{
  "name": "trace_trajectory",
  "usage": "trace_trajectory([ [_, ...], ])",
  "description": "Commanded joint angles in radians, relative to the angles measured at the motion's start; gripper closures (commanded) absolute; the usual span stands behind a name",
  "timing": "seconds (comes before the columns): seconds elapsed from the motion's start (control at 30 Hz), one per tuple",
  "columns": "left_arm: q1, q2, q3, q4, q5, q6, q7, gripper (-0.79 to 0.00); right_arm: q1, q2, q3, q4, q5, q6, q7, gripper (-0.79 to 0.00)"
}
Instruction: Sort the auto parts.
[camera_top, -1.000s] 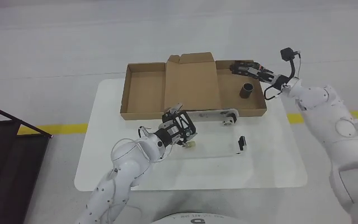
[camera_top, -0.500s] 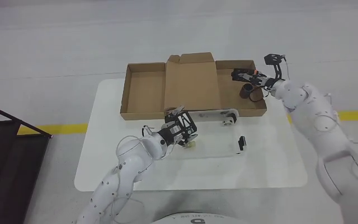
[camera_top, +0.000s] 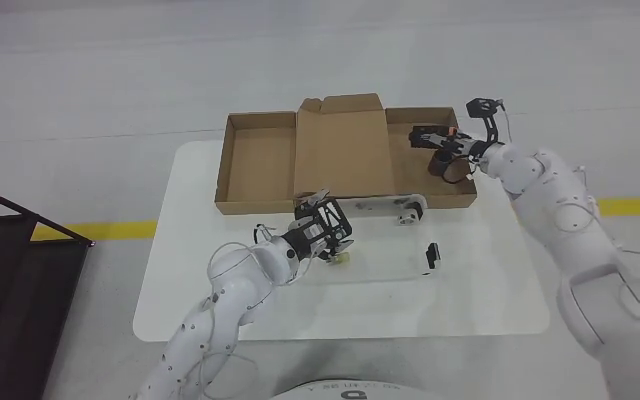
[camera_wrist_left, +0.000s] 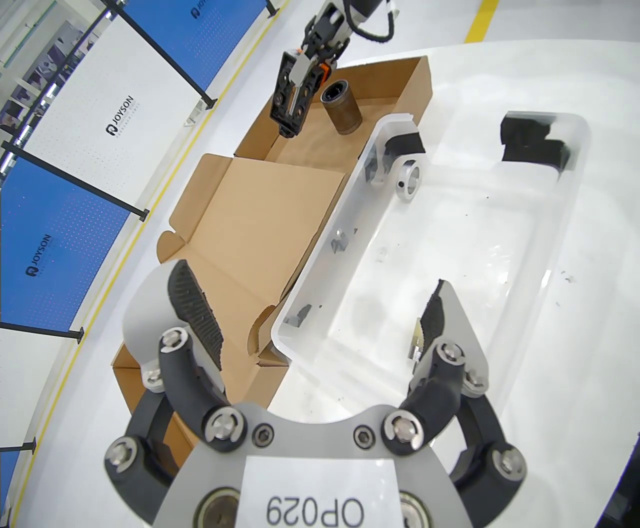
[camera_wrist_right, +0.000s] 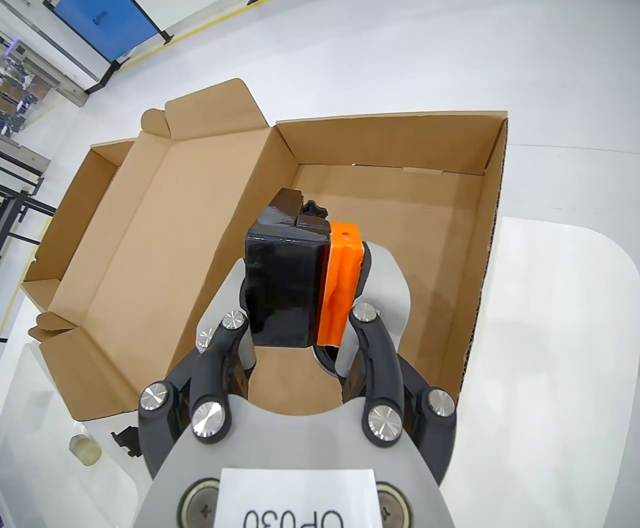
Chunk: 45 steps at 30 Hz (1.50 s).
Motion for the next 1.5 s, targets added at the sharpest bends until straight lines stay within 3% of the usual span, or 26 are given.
trace_trajectory([
  [0.0,0.000,0.000,0.000,0.000,0.000,0.000,0.000,-0.785,0.001,0.000,0.009,0.003,0.007,-0.021,0.000,-0.600],
  [0.03,0.000,0.000,0.000,0.000,0.000,0.000,0.000,-0.785,0.002,0.000,0.012,0.004,0.007,-0.028,0.000,-0.693],
  [0.1,0.000,0.000,0.000,0.000,0.000,0.000,0.000,-0.785,0.000,0.001,0.020,0.003,0.007,-0.041,-0.002,-0.785],
  [0.23,0.000,0.000,0.000,0.000,0.000,0.000,0.000,-0.785,-0.017,0.006,0.043,-0.016,0.034,-0.095,0.003,-0.785],
  [0.5,0.000,0.000,0.000,0.000,0.000,0.000,0.000,-0.785,-0.113,0.037,0.153,-0.109,0.401,-0.476,0.167,-0.767],
  [0.8,0.000,0.000,0.000,0.000,0.000,0.000,0.000,-0.785,-0.340,0.100,0.323,-0.506,0.812,-0.476,0.465,-0.785],
  [0.87,0.000,0.000,0.000,0.000,0.000,0.000,0.000,-0.785,-0.386,0.101,0.332,-0.559,0.896,-0.476,0.472,-0.785],
  [1.13,0.000,0.000,0.001,0.003,0.005,-0.001,-0.002,-0.785,-0.386,0.101,0.332,-0.559,0.896,-0.476,0.472,-0.785],
  [1.23,-0.011,-0.001,0.039,0.031,0.042,-0.030,-0.021,-0.785,-0.386,0.101,0.332,-0.559,0.896,-0.476,0.472,-0.785],
  [1.37,-0.089,-0.013,0.075,0.145,-0.046,-0.113,-0.106,-0.785,-0.386,0.101,0.332,-0.559,0.896,-0.476,0.472,-0.785],
  [1.47,-0.167,-0.031,0.131,0.223,-0.058,-0.103,-0.153,-0.785,-0.386,0.101,0.332,-0.559,0.896,-0.476,0.472,-0.785],
])
